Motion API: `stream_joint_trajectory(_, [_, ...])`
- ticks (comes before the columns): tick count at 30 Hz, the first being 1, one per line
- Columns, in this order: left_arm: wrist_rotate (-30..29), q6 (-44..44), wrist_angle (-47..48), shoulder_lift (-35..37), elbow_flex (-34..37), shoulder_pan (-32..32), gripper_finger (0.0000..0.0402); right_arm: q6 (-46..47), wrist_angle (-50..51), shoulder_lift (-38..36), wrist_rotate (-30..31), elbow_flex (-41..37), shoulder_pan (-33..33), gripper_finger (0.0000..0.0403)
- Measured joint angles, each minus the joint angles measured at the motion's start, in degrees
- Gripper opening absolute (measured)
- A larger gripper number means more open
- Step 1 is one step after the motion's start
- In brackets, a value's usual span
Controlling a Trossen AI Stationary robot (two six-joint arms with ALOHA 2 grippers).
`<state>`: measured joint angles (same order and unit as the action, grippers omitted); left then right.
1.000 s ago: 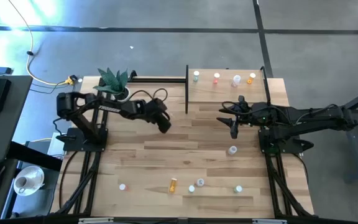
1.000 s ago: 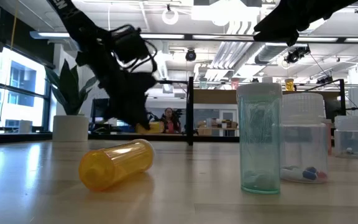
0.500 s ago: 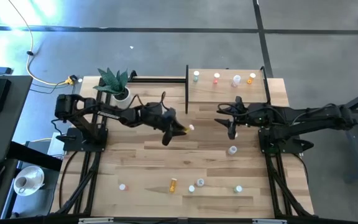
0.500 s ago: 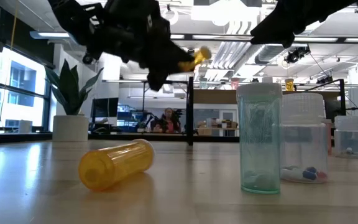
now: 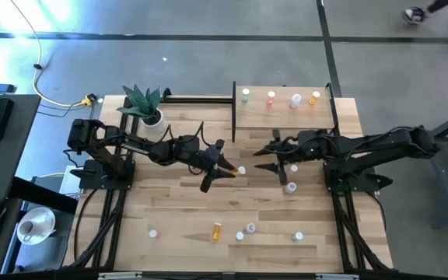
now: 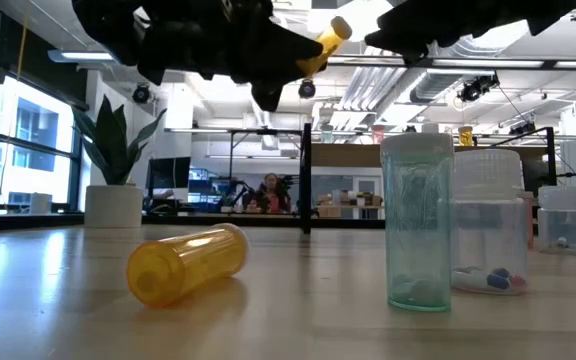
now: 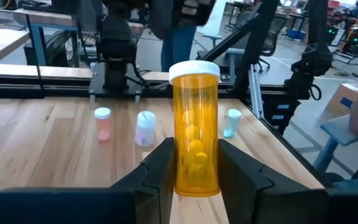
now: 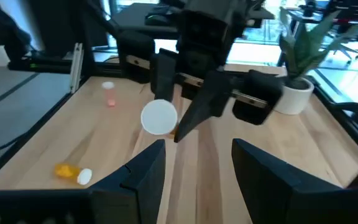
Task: Pick and place medicine bottles onto shelf by color
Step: Put the top yellow pill bottle on the shelf aligned with the other yellow pill bottle
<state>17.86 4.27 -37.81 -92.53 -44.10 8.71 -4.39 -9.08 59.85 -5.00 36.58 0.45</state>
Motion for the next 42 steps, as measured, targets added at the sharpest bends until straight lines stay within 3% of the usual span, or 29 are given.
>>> stream_joint_trajectory(16, [-0.69,-0.02,-1.45,-0.04,-0.02,-0.11,0.0091,-6.61,-14.14,8.83,-5.17,0.02,0.0,0.0177])
stream_joint_trajectory(42, [-3.41,-0.02,-5.85,-0.04,-0.02,-0.11,0.0091,-6.2,-15.76,8.9,-3.99,0.02,0.0,0.0177])
